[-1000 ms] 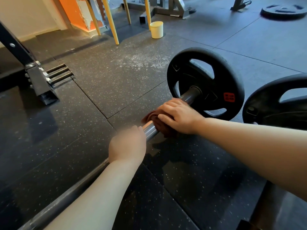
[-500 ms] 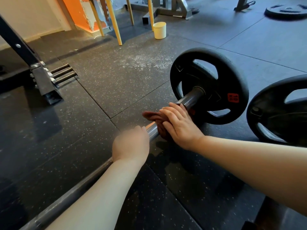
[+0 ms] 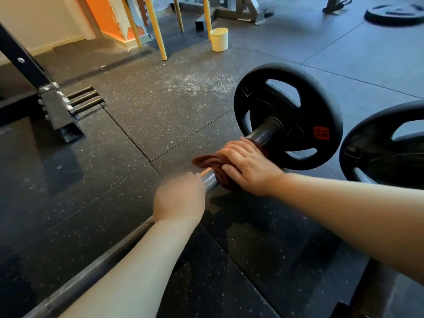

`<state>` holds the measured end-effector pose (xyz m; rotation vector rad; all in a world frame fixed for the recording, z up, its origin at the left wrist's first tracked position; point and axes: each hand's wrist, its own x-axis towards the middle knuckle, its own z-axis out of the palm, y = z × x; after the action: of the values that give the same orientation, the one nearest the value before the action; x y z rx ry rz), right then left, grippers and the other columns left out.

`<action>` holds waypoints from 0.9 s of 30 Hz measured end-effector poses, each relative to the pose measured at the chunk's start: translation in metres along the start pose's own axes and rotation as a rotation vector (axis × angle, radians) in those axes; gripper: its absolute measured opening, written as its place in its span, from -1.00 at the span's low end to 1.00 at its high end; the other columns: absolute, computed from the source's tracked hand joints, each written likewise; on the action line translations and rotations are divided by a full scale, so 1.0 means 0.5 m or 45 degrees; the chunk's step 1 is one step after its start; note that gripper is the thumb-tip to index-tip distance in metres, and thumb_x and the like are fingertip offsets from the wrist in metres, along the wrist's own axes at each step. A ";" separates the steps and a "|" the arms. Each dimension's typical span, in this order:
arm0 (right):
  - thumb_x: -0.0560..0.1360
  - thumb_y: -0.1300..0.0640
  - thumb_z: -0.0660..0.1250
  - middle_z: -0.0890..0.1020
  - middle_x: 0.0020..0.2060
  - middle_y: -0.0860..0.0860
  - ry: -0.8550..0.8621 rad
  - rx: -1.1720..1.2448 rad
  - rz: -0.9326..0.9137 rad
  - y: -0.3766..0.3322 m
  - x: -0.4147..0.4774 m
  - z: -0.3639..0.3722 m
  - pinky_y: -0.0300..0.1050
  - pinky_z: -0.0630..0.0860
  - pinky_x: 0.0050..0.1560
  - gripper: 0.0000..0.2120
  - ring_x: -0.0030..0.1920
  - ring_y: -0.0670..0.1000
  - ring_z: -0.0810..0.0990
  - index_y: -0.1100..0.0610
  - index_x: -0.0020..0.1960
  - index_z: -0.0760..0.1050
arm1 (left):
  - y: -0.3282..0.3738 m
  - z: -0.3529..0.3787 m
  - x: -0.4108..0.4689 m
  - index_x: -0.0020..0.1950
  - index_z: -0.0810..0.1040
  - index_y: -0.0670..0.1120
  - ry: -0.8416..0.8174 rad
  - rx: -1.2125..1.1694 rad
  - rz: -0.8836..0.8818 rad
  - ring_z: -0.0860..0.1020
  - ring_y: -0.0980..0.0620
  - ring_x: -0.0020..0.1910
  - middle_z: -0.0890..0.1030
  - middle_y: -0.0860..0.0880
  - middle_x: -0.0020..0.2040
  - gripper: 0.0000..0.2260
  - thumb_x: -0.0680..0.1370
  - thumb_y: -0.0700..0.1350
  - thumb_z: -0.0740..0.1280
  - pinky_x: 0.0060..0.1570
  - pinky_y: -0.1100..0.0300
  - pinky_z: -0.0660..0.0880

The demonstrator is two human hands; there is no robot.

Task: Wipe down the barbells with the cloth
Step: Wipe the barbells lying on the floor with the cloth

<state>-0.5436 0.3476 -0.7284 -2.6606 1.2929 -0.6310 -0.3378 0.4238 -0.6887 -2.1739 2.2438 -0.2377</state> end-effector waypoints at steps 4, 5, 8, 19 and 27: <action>0.59 -0.29 0.00 0.64 0.01 0.05 -0.059 -0.153 0.207 0.111 0.051 -0.055 0.07 0.43 0.26 -0.48 0.12 0.17 0.56 0.03 0.09 0.57 | -0.001 -0.003 -0.001 0.08 0.52 -0.03 0.003 -0.028 0.010 0.61 -0.02 -0.17 0.63 0.01 -0.11 -0.59 0.72 0.05 -0.10 -0.20 0.08 0.57; 0.58 -0.29 -0.01 0.64 -0.03 0.05 -0.031 -0.164 0.342 0.132 0.060 -0.070 0.07 0.42 0.25 -0.49 0.08 0.17 0.56 0.03 0.01 0.56 | -0.001 -0.002 0.000 0.08 0.52 -0.04 0.008 -0.030 0.017 0.61 -0.02 -0.17 0.63 0.01 -0.11 -0.58 0.72 0.05 -0.10 -0.21 0.09 0.56; 0.59 -0.18 0.08 0.54 -0.08 0.01 0.108 -0.101 0.580 0.134 0.061 -0.053 0.07 0.28 0.39 -0.67 0.11 0.14 0.49 0.02 -0.08 0.49 | 0.001 0.000 0.003 0.08 0.51 -0.03 0.011 -0.019 0.035 0.61 -0.01 -0.16 0.63 0.01 -0.10 -0.59 0.73 0.05 -0.10 -0.24 0.10 0.51; 0.54 -0.30 -0.04 0.64 -0.03 0.05 -0.124 -0.163 0.536 0.115 0.090 -0.082 0.05 0.43 0.16 -0.45 0.10 0.19 0.55 0.03 -0.04 0.59 | -0.004 0.001 0.001 0.09 0.51 -0.05 0.002 -0.025 0.033 0.57 -0.02 -0.19 0.63 0.00 -0.10 -0.60 0.72 0.04 -0.10 -0.27 0.11 0.45; 0.52 -0.25 0.00 0.57 -0.01 0.06 -0.725 -0.156 0.617 0.006 0.172 -0.081 0.04 0.35 0.00 -0.61 -0.05 0.14 0.51 -0.01 -0.09 0.46 | 0.003 0.003 -0.003 0.10 0.52 -0.04 -0.013 -0.008 0.014 0.57 -0.04 -0.17 0.64 0.00 -0.07 -0.60 0.72 0.06 -0.08 -0.26 0.09 0.35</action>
<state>-0.5156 0.2820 -0.6652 -2.2064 1.7057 0.2559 -0.3393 0.4252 -0.6904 -2.1599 2.2538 -0.2196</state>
